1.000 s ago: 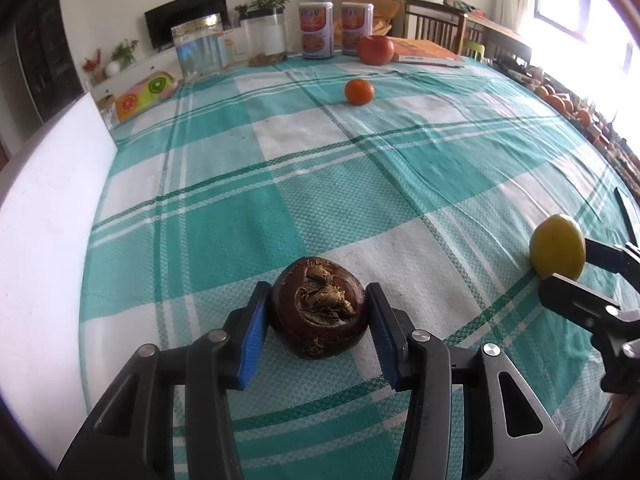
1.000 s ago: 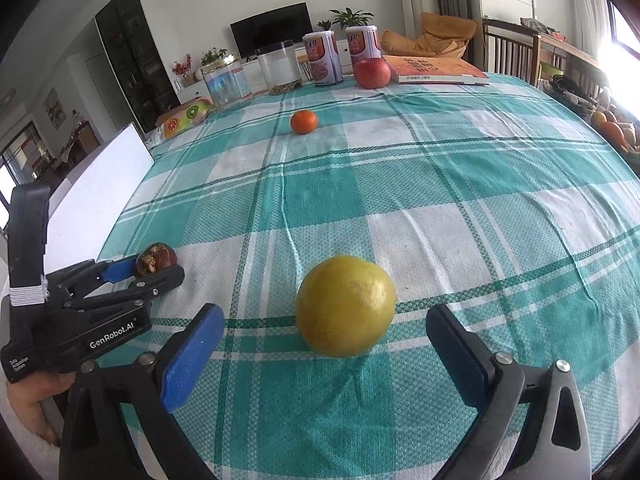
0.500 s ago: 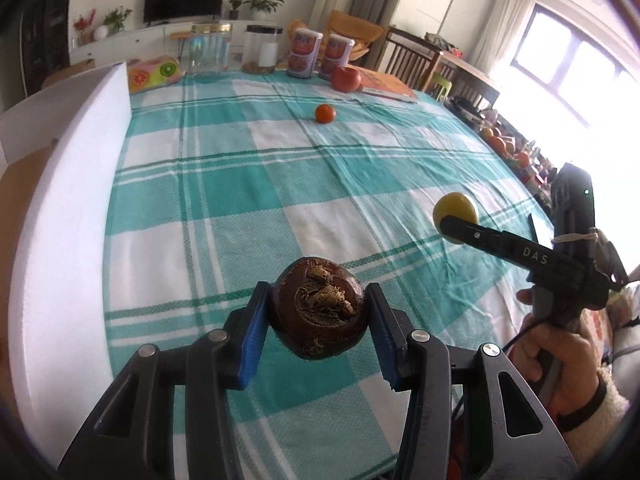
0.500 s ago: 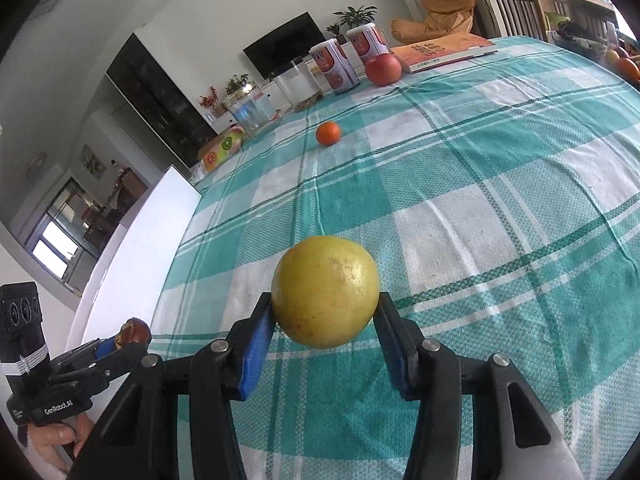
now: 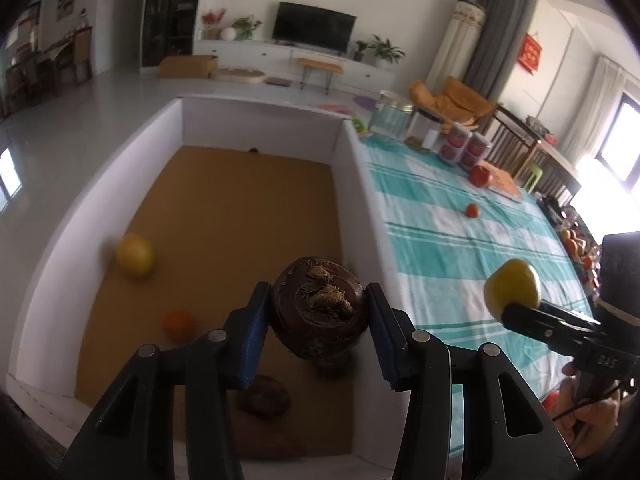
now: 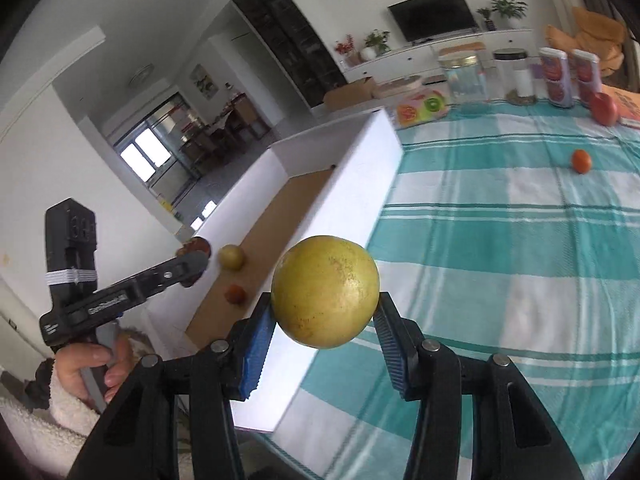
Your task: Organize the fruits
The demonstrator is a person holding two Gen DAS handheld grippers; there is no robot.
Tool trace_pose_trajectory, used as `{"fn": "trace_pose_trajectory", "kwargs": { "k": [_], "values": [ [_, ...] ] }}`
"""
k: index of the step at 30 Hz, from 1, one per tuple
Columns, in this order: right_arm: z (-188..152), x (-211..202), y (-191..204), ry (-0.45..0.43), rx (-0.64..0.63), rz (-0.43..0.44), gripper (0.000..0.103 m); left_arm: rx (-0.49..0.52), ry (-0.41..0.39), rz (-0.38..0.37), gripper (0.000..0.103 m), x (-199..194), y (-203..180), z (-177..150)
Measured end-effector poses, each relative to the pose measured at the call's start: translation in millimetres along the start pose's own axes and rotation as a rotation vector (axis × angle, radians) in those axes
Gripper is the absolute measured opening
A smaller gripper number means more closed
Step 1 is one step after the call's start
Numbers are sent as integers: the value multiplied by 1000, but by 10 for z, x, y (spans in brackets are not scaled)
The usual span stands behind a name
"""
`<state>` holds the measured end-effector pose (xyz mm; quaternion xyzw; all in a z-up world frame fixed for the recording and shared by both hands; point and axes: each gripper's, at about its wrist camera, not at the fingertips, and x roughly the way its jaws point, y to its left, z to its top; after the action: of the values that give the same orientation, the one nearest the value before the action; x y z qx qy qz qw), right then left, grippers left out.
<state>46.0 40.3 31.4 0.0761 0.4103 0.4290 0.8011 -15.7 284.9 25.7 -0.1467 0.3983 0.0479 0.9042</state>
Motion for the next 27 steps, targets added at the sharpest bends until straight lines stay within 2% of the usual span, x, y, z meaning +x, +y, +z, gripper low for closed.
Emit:
{"fn": "trace_pose_trajectory", "kwargs": {
  "k": [3, 5, 9, 10, 11, 12, 13, 14, 16, 20, 24, 27],
  "values": [
    [65, 428, 453, 95, -101, 43, 50, -70, 36, 105, 49, 74, 421, -98],
    [26, 700, 687, 156, -168, 36, 50, -111, 59, 147, 49, 122, 611, -172],
    [-73, 1110, 849, 234, -219, 7, 51, -152, 89, 200, 50, 174, 782, -298],
    [-84, 1158, 855, 238, -220, -7, 52, -155, 87, 217, 54, 181, 784, -315],
    [-78, 1159, 850, 222, -221, -12, 55, -154, 82, 231, 64, 170, 779, -323],
    [-60, 1123, 832, 200, -218, -10, 58, -151, 73, 243, 70, 160, 768, -314],
    [-36, 1052, 800, 173, -213, -14, 66, -149, 59, 253, 80, 144, 744, -303],
    [-7, 956, 755, 140, -208, -24, 77, -144, 40, 261, 85, 123, 704, -284],
    [69, 699, 589, 57, -199, -56, 90, -126, 2, 256, 86, 75, 635, -223],
    [58, 163, 86, -80, -162, -204, 103, -67, -61, 190, 88, 21, 260, -90],
    [-198, -122, -799, -77, -88, -472, 103, 34, -90, 59, 90, 11, -388, -29],
    [-434, -399, -1566, -57, 46, -631, 103, 138, -74, -63, 93, 39, -980, -70]
  ]
}}
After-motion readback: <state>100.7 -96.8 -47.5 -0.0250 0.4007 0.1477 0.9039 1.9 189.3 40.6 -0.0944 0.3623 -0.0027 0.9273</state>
